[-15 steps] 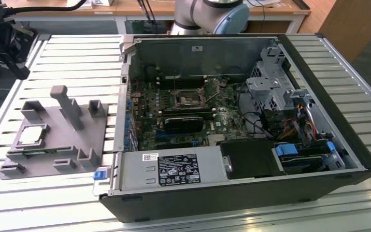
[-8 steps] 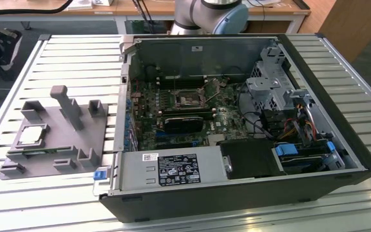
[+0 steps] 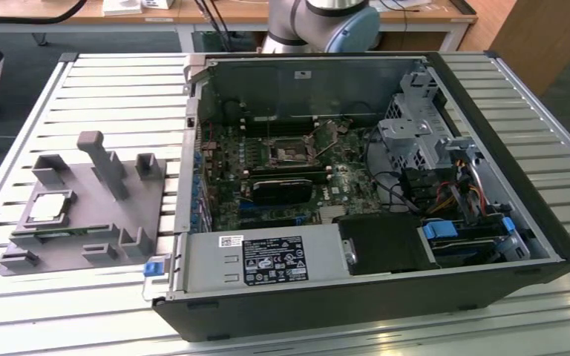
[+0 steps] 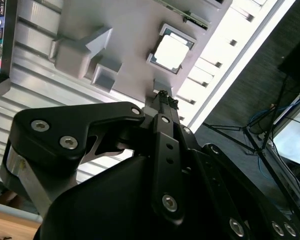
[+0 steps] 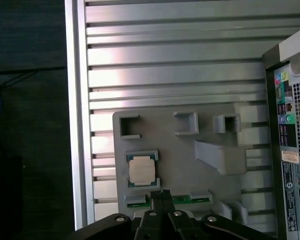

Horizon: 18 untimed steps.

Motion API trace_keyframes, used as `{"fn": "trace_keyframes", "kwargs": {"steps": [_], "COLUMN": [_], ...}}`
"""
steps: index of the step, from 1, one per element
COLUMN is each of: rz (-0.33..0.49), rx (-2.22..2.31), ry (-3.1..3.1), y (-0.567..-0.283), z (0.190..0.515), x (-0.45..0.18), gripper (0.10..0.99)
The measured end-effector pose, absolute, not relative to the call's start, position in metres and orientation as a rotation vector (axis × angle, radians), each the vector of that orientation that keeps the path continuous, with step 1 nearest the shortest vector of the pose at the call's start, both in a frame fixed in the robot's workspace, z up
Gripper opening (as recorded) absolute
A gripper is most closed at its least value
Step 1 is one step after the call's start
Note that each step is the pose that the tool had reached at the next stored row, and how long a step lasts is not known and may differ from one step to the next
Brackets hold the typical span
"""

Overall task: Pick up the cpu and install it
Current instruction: 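Reach for the cpu, then pick up the cpu and move it towards the insertion slot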

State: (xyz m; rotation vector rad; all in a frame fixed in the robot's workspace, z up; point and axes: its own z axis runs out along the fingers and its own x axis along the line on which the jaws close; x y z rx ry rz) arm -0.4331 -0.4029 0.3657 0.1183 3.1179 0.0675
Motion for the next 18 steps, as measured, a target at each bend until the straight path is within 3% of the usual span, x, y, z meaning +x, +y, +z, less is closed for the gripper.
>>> {"fn": "trace_keyframes", "kwargs": {"steps": [18], "rz": [0.076], "rx": [0.118], "ry": [3.118], "y": [-0.405], "z": [0.352], "x": [-0.446], "gripper": [0.106]}}
